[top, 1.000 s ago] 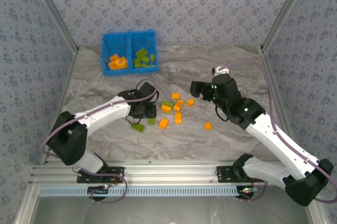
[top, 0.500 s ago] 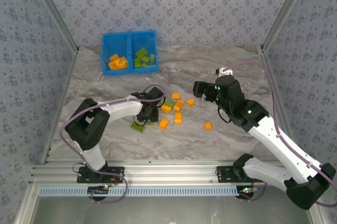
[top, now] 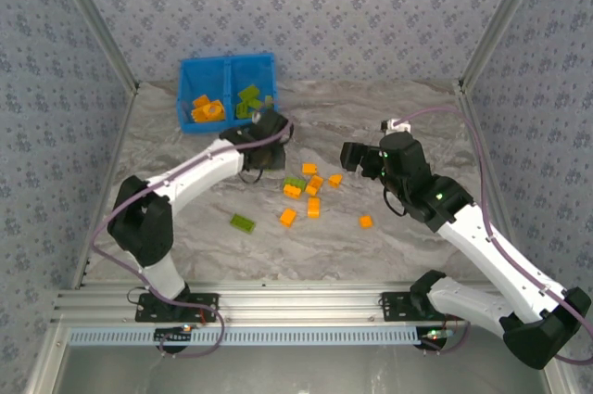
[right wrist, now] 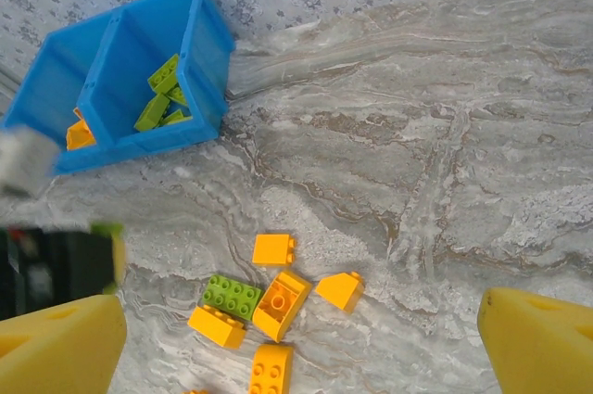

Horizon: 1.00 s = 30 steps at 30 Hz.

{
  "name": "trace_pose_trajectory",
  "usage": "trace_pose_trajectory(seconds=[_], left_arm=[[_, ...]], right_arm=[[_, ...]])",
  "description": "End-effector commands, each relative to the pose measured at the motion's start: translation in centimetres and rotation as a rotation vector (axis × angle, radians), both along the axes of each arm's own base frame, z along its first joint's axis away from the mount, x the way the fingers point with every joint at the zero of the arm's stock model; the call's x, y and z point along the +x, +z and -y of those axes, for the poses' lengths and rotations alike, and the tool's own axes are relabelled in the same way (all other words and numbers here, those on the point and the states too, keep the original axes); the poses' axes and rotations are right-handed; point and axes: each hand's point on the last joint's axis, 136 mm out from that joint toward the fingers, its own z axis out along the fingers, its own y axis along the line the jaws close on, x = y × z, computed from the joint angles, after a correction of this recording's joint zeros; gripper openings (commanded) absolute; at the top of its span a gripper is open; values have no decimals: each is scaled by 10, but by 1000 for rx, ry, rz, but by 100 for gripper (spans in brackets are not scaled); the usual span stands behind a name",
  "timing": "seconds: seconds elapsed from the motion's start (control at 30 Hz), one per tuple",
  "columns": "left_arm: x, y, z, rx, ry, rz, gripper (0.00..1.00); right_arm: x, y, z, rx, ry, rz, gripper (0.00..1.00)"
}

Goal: Sort the legos into containers by color

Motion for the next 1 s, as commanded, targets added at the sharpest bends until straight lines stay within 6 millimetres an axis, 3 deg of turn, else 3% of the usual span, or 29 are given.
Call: trace_pose_trajectory(seconds=[0.0, 0.1, 0.3, 0.5, 0.77, 0.87, 0.97], left_arm=[[42, 24, -23, 117, 9, 87, 35], [92, 34, -32, 166, 37, 196, 35], [180, 31, -51, 170, 122, 259, 34], [235, 7, -44, 202, 121, 263, 35], [263, -32, -46, 112, 121, 219, 46], [262, -31, -43, 67, 100, 202, 48], [258, -12, -42, 47, 88, 213, 49]], right_arm=[[-7, 0, 5, 23, -12, -13, 100], [-10, -1, 6, 41, -10, -15, 100], [-17, -4, 8, 57, -8, -34, 100], [-24, 1, 18, 54, -28, -19, 100], [-32, 2, 23, 76, -33, -18, 100], [-33, 1, 23, 95, -40, -25, 100], [-32, -2, 21, 101, -41, -31, 100]])
